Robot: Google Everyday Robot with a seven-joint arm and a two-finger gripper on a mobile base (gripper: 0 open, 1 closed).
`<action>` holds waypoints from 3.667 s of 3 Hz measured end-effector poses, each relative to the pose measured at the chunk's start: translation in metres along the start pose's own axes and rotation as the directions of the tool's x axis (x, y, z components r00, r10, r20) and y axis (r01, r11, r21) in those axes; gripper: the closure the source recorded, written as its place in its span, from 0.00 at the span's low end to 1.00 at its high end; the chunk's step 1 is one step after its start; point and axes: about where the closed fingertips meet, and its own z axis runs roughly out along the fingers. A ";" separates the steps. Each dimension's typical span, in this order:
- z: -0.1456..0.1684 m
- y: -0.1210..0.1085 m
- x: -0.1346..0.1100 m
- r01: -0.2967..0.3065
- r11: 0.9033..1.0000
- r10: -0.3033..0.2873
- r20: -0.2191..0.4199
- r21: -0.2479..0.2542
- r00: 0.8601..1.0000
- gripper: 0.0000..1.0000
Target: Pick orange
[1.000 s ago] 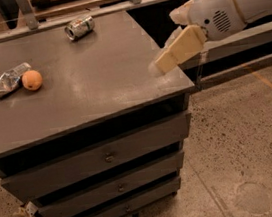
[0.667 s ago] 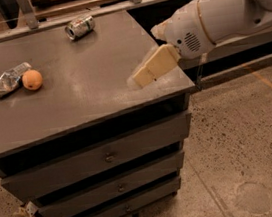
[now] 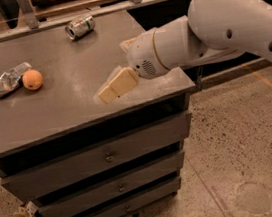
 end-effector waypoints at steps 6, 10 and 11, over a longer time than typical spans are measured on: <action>0.157 -0.025 -0.025 0.036 0.999 -0.040 0.111 0.041 0.993 0.00; 0.282 -0.033 -0.061 0.006 1.000 -0.004 0.174 -0.008 0.985 0.00; 0.289 -0.033 -0.061 0.000 1.000 0.001 0.176 -0.009 0.984 0.00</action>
Offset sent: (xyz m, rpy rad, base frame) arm 0.0581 0.0736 -0.0428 0.0773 -0.0413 -0.0492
